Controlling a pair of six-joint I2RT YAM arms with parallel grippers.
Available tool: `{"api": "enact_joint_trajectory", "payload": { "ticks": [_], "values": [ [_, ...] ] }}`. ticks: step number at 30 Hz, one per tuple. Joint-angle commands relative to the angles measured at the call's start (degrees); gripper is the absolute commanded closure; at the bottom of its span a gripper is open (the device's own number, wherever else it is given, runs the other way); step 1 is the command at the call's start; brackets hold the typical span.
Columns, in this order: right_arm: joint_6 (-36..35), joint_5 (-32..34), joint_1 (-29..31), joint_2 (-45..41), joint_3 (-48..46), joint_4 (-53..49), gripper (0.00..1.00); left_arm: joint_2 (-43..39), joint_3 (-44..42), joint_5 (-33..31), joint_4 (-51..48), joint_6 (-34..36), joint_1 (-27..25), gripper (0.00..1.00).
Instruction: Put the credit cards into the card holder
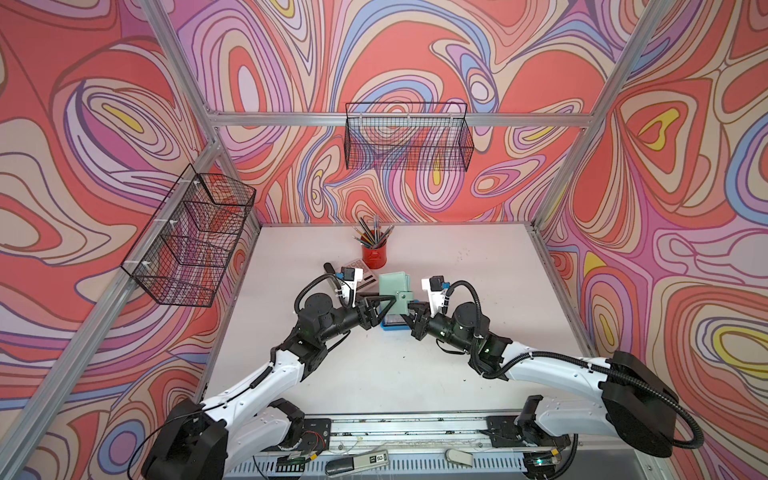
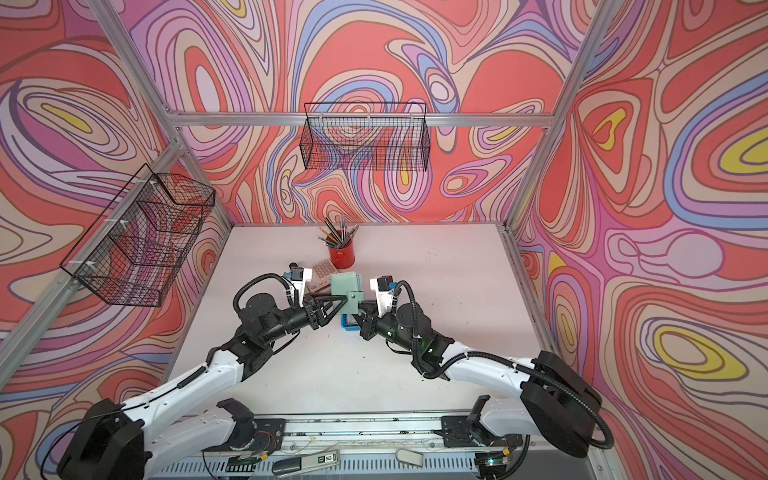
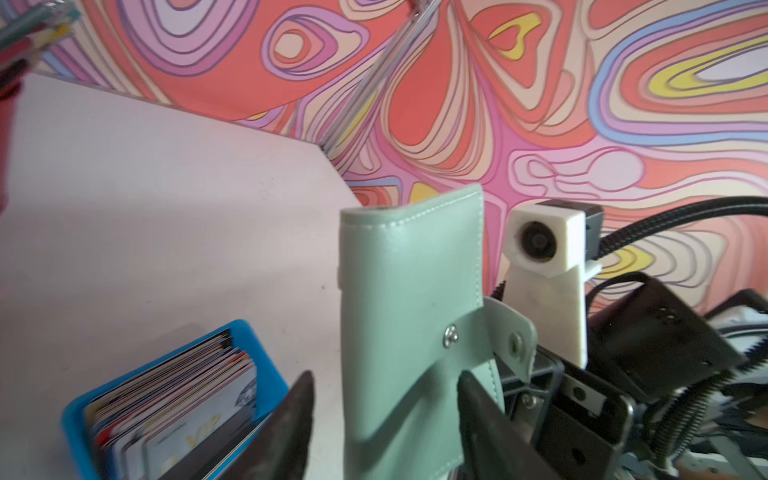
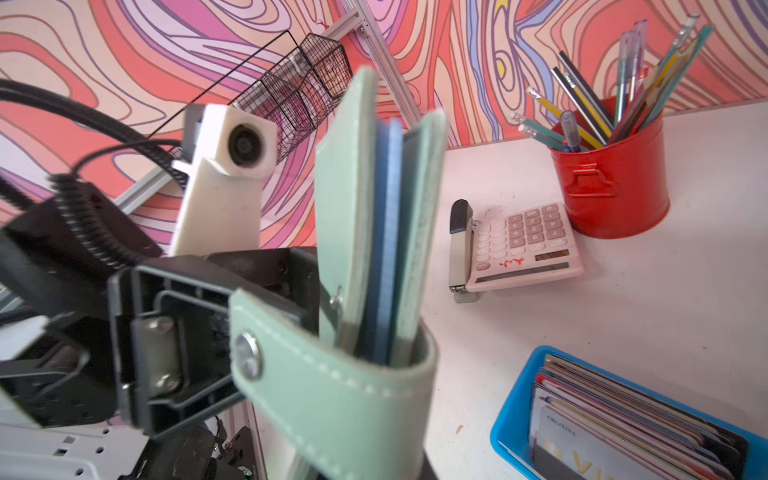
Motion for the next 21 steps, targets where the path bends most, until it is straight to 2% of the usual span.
{"api": "enact_joint_trajectory", "payload": {
  "ticks": [1, 7, 10, 12, 16, 21],
  "values": [
    [-1.9, 4.8, 0.2, 0.3, 2.6, -3.6, 1.00, -7.5, 4.3, -18.1, -17.5, 12.0, -5.6, 0.21],
    [-4.7, 4.9, 0.9, 2.0, 4.3, -5.1, 1.00, -8.7, 8.5, -28.9, -26.7, 14.5, -8.0, 0.17],
    [-9.6, 12.8, 5.4, 2.9, 6.8, -9.2, 1.00, -7.3, 11.0, -34.2, -31.5, 13.6, -8.1, 0.17],
    [-12.5, 17.2, 8.9, 4.3, 8.8, -11.3, 1.00, -6.2, 11.8, -34.7, -32.3, 13.5, -8.1, 0.16],
    [-13.2, 18.2, 10.2, 6.7, 10.5, -12.6, 1.00, -4.8, 12.4, -33.3, -32.5, 13.3, -8.1, 0.14],
    [-15.2, 21.6, 12.6, 8.2, 12.4, -14.4, 1.00, -7.0, 10.3, -32.7, -30.2, 13.2, -8.1, 0.08]
  ]
}}
